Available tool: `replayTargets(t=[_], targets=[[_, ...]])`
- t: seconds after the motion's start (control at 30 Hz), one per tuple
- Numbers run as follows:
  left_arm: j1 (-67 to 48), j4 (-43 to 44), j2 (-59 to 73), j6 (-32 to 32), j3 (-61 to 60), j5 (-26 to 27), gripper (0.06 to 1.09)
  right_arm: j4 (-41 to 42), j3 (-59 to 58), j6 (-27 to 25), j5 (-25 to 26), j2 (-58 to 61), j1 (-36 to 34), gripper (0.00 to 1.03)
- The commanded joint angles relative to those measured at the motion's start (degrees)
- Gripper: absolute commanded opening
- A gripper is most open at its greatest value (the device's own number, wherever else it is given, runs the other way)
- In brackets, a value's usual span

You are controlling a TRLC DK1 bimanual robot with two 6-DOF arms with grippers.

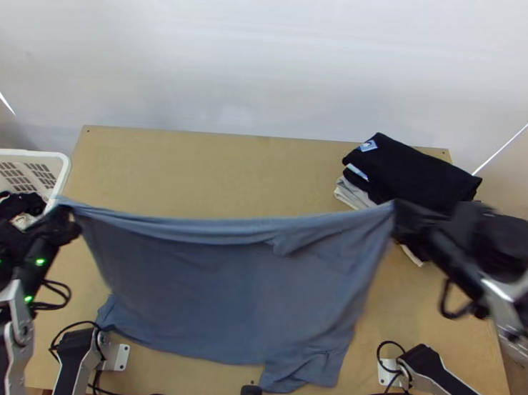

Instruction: Fold the t-shirt

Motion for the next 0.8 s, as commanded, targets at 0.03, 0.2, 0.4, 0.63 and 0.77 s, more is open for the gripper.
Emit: replayTargets(t=[0.03, 0.2, 0.4, 0.63, 0.77], targets=[[-1.0, 14.2, 9.8, 2.5, -11.2, 0.0, 0.09, 14.4, -12.5, -2.2, -1.4, 8.7, 2.2, 0.03], [-0.4, 25.6, 29.6, 2.9, 0.5, -1.6, 0.09, 21.4, -4.5, -4.3, -1.3, 19.2, 1.6, 0.03], [-1.8, 21.6, 42.4, 0.7, 30.2, -1.6, 0.09, 21.7, 23.8, -5.9, 1.0, 31.4, -1.7, 0.03], [-2.7, 18.5, 41.9, -2.9, 53.8, -3.8, 0.09, 12.7, 55.4, -8.1, 3.7, 35.5, -2.0, 0.03], [-2.4, 15.3, 34.0, -3.0, 53.5, -3.9, 0.09, 4.7, 55.7, -7.7, 3.7, 27.3, -0.6, 0.03]])
